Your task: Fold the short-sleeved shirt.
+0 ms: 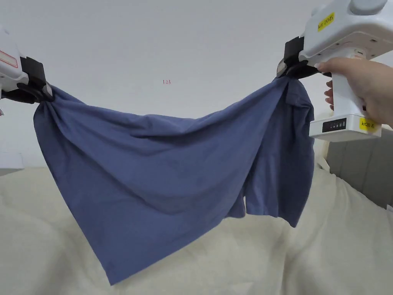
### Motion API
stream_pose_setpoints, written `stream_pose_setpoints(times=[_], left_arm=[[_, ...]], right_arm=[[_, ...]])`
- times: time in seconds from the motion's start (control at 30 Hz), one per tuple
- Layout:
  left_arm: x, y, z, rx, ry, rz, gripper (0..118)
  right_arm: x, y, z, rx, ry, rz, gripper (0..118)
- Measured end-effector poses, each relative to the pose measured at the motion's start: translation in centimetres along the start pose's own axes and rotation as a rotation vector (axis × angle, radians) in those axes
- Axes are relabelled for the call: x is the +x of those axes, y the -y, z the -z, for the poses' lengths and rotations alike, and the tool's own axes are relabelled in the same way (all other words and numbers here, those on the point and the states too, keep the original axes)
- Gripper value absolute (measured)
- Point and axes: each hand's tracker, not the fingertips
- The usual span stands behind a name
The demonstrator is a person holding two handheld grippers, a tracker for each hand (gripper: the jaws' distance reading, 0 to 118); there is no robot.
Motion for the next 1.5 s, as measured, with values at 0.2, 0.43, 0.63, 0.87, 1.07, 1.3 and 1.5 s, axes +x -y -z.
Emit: stream_pose_setpoints(times=[0.2,0.43,0.63,0.87,1.07,1.3,1.5], left_arm=[[-2.2,7.8,2.2,-0.009,-0.014,-0.018,5],[-8.2,25.7,6.3,-0.300,0.011,-0.140,5],[-12.4,33.1,4.4,-0.355,-0.020,-0.145,5],[-12.6,32.5,-1.8,-0.364,-0.001,-0.092,5],[-12.6,34.3,-2.4,-0.575,-0.023,-0.026,5],[-14.0,38.2,-1.2,-0.588,-0.064,-0.021,56],[-14.1,37.2,-3.1,-0.553,-0.026,-0.079,117]], right_arm=[[0.6,8.5,2.6,0.013,0.035,-0.046,8],[5.3,29.4,7.0,-0.284,-0.009,0.026,8],[9.2,40.7,4.4,-0.438,-0.032,0.100,8],[11.4,39.2,-3.6,-0.383,-0.068,0.177,8],[13.2,40.4,-3.9,-0.548,-0.090,0.198,8],[15.5,45.3,-0.3,-0.713,0.026,0.311,56],[15.7,43.9,-3.3,-0.644,0.074,0.448,89]])
